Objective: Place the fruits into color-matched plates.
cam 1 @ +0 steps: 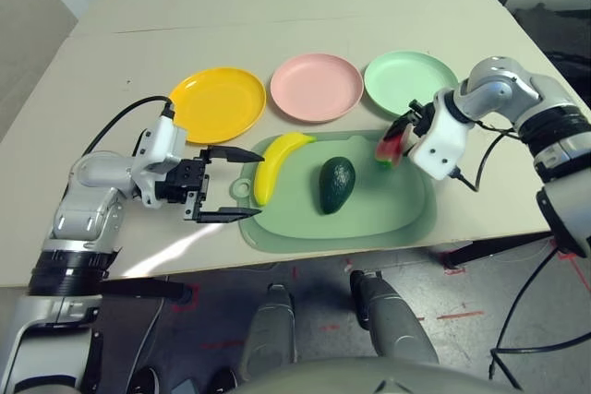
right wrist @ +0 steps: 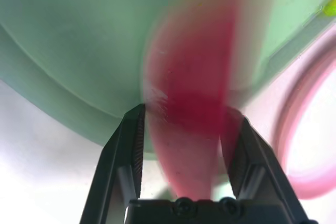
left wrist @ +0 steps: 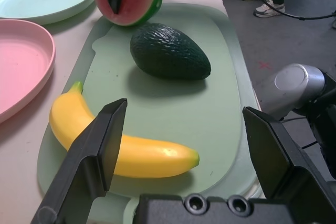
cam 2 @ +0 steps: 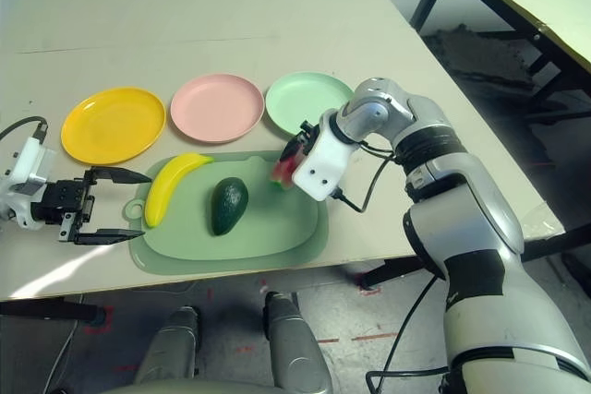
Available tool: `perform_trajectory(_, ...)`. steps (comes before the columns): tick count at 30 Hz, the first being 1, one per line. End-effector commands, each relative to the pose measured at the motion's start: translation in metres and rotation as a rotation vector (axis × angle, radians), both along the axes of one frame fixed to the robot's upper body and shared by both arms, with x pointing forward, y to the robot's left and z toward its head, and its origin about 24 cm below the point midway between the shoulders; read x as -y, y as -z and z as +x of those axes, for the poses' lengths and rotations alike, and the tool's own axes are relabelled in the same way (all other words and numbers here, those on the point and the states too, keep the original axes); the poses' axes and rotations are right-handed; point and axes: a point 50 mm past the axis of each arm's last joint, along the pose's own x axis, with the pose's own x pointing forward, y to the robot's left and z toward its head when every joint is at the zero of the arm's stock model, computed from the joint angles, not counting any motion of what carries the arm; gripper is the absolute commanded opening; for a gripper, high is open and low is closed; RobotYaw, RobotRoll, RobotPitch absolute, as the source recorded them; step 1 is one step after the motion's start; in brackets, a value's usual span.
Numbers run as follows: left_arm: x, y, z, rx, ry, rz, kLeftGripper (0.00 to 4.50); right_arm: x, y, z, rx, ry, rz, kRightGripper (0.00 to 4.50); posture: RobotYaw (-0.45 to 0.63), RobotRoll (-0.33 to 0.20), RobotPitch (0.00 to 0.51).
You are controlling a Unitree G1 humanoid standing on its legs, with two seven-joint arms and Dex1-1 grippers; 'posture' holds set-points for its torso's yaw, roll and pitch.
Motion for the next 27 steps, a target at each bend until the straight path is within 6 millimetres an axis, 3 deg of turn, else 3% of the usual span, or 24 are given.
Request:
perform_trajectory(1,-0.001,0.004,0.0,-0.013,0.003,0.015,4.5,-0.005,-0.01,-0.003,-0.043,0.0,0.007,1.76,-0.03,0.0,0.194)
perform_trajectory(7,0.0,0.005,0.001,-0.008,-0.014,-0.014,4.5,-0.021,-0.027,-0.009,-0.074,-0.037,0.06,1.69,-0.04,0.0,0.191)
perform_trajectory(16,-0.002,0.004,-0.001,-0.004,-0.034,-0.016,4.5,-0.022,-0.025,-0.01,-0.092,-0.029,0.053,1.69,-0.03,0.0,0.192)
perform_trajectory(23,-0.002,0.001,0.0,0.009,-0.053,-0.065,4.5,-0.027,-0.044,-0.002,-0.069,0.025,0.094,1.69,-0.03,0.0,0.19)
perform_trajectory(27,0.003,-0.004,0.001,0.011,-0.08,-0.141,4.5,-0.04,-0.056,0.007,-0.054,0.07,0.171,1.69,-0.03,0.0,0.19)
